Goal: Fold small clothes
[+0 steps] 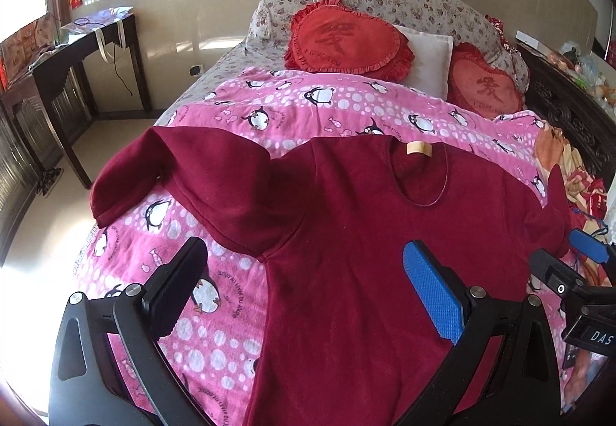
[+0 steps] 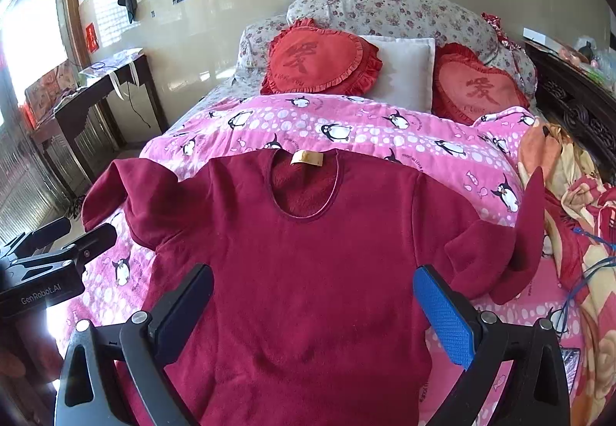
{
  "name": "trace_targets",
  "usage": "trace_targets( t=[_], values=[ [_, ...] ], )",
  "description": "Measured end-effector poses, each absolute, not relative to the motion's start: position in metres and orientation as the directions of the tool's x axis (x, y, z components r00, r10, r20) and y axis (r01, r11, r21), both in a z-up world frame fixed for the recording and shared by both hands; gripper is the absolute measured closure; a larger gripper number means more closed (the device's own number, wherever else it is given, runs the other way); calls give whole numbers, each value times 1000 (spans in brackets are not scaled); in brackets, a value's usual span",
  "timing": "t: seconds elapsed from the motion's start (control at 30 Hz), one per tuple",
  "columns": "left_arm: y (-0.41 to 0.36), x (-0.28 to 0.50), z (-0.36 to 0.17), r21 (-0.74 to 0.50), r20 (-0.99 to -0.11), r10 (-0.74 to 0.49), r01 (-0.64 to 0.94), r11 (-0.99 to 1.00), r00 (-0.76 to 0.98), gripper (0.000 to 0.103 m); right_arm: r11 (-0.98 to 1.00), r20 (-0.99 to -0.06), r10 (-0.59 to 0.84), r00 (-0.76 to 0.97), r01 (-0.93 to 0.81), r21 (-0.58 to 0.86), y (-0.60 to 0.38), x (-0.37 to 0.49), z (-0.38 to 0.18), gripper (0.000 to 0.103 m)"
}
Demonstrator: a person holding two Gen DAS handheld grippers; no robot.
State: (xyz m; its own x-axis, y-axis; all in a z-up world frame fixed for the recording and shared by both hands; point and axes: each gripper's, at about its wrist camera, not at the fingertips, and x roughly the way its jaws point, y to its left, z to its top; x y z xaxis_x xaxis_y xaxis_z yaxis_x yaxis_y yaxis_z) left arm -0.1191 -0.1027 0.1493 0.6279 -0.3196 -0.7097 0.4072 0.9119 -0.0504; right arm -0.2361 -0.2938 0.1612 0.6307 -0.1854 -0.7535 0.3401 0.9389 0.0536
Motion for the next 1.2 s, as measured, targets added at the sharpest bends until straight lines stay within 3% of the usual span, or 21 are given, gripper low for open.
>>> trace_targets(
  t=[1.2],
  values=[
    [-120,-93,110,-59,-735,-328,426,903,593,1,931,-771,-179,611,358,67,-291,-202,125,0]
  ],
)
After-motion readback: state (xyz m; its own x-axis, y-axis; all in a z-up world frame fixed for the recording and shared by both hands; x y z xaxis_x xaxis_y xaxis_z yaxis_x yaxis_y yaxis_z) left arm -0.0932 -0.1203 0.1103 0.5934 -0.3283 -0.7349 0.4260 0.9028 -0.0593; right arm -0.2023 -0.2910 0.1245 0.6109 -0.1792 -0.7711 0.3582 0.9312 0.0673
